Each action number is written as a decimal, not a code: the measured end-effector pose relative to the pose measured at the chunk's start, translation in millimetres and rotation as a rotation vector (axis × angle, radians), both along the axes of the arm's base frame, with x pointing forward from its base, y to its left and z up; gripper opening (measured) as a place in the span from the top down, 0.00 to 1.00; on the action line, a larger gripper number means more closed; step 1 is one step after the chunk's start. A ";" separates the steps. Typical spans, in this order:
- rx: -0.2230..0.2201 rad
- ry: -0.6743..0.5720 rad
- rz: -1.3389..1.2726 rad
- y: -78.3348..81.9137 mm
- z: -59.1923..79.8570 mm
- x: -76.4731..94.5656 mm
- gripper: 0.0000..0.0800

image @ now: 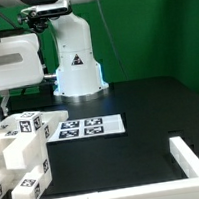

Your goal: Assemble chair

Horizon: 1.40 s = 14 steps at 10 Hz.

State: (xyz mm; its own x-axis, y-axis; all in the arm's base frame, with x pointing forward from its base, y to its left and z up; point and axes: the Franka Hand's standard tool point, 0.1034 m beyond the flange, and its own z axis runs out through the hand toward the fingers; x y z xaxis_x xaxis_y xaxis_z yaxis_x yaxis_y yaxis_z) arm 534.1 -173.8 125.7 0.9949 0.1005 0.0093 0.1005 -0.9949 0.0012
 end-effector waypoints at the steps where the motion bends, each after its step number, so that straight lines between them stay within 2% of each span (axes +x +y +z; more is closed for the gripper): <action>1: 0.004 0.001 -0.159 -2.2 -0.1 -1.3 0.64; 5: 0.017 -0.004 -0.646 -5.3 -1.0 -1.3 0.64; 9: 0.017 -0.014 -0.871 -5.4 -0.5 0.4 0.64; 10: 0.031 -0.022 -0.963 -6.7 -0.7 0.1 0.64; 12: 0.098 -0.069 -1.221 -10.6 -1.0 -0.5 0.64; 14: 0.132 -0.113 -1.341 -16.2 -1.1 1.0 0.64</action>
Offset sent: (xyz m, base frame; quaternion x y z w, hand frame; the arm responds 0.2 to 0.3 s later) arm -0.0090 -0.0008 -0.0229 0.0517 -0.0342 0.2475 0.9669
